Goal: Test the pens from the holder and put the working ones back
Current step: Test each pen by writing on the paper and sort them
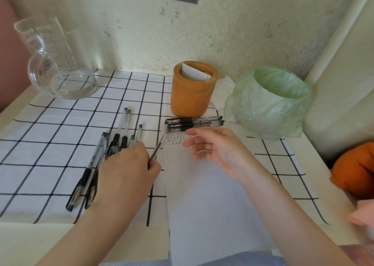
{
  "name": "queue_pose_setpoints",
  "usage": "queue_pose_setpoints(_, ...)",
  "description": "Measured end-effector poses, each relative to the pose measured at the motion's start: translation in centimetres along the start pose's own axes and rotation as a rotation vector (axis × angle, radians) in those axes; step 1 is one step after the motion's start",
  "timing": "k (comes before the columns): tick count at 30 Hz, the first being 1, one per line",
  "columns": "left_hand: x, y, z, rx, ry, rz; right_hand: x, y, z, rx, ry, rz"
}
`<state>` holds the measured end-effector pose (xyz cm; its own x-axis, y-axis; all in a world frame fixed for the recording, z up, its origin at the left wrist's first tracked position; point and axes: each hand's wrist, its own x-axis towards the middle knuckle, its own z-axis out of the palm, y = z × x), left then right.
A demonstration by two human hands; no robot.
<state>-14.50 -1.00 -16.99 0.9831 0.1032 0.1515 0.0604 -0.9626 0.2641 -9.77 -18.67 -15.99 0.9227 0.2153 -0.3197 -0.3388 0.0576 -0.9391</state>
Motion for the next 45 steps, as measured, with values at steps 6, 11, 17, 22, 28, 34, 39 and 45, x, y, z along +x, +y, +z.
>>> queue_pose_setpoints(6, -0.1, 1.1, -0.2, -0.304, 0.119, 0.323, -1.2, 0.2, 1.7, -0.274, -0.101, -0.110)
queue_pose_setpoints(11, -0.5, 1.4, 0.4, -0.534, 0.034, 0.293, -1.6, 0.3, 1.3, -0.109, 0.015, -0.248)
queue_pose_setpoints(17, -1.1, 2.4, 0.7, -0.739, -0.139, 0.201, -1.8, 0.4, 1.0, -0.072, 0.042, -0.283)
queue_pose_setpoints(22, -1.1, 2.4, 0.4, -0.767, -0.170, 0.170, -1.8, 0.5, 1.0, -0.071, 0.026, -0.300)
queue_pose_setpoints(28, -0.9, 2.8, 0.4, -0.790, -0.150, 0.176, -1.8, 0.5, 0.8, -0.054, 0.016, -0.317)
queue_pose_setpoints(34, -0.8, 2.9, 0.0, -0.959, -0.199, 0.182, -1.9, 0.1, 0.3, -0.030, -0.003, -0.317)
queue_pose_setpoints(39, -1.3, 3.0, -0.2, -0.921, -0.194, 0.172, -2.1, 0.2, 0.2, -0.104, -0.093, -0.157)
queue_pose_setpoints(45, -1.3, 2.5, 0.2, -0.689, -0.214, 0.211, -1.0, -1.1, -2.4, 0.257, 0.205, -0.219)
